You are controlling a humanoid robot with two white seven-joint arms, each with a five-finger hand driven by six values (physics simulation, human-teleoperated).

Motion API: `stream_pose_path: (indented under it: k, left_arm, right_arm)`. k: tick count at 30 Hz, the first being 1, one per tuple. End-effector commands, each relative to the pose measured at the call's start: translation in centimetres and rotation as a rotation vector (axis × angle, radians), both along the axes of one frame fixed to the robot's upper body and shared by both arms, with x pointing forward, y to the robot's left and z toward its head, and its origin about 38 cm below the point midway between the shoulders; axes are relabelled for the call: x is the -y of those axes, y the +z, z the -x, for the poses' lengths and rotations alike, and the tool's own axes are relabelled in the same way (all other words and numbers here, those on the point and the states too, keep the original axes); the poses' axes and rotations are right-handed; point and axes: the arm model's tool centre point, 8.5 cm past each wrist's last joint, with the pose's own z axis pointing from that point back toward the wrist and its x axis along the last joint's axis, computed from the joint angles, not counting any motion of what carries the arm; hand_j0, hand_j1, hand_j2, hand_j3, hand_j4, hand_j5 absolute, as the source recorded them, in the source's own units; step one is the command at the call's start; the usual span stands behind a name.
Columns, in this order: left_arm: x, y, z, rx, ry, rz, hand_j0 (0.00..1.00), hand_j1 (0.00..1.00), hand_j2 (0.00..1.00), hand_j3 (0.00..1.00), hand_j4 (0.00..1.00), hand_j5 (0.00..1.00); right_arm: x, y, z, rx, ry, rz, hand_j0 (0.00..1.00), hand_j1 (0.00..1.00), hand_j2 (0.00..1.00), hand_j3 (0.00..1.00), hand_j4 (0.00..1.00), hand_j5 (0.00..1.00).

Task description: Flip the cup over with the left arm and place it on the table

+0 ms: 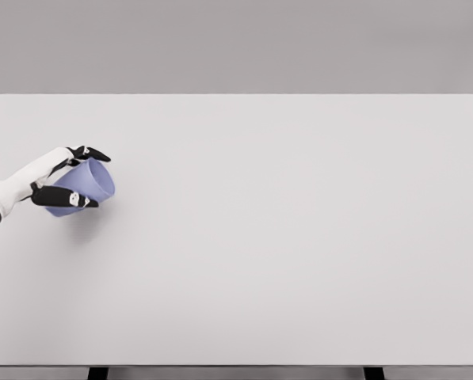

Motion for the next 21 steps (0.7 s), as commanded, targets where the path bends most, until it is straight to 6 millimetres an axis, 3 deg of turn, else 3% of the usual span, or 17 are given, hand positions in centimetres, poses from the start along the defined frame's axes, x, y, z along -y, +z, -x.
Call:
stream_pose_path:
  k: [1, 10, 21]
  left_arm:
    - [0.1, 0.7, -0.1, 0.03, -0.021, 0.02, 0.69, 0.69, 0.69, 0.69, 0.69, 0.69]
    - [0.6, 1.3, -0.4, 0.065, -0.036, 0.049, 0.7, 0.7, 0.7, 0.7, 0.7, 0.7]
    - [2.7, 1.7, -0.8, 0.113, -0.089, 0.142, 0.71, 0.71, 0.71, 0.71, 0.71, 0.71]
  right_arm:
    - [0.0, 0.0, 0.0, 0.0, -0.002, 0.0, 1.0, 1.0, 1.0, 1.0, 1.0, 1.0]
    - [0.0, 0.0, 0.0, 0.0, -0.002, 0.0, 1.0, 1.0, 1.0, 1.0, 1.0, 1.0]
    - [0.0, 0.0, 0.0, 0.0, 0.0, 0.0, 1.0, 1.0, 1.0, 1.0, 1.0, 1.0]
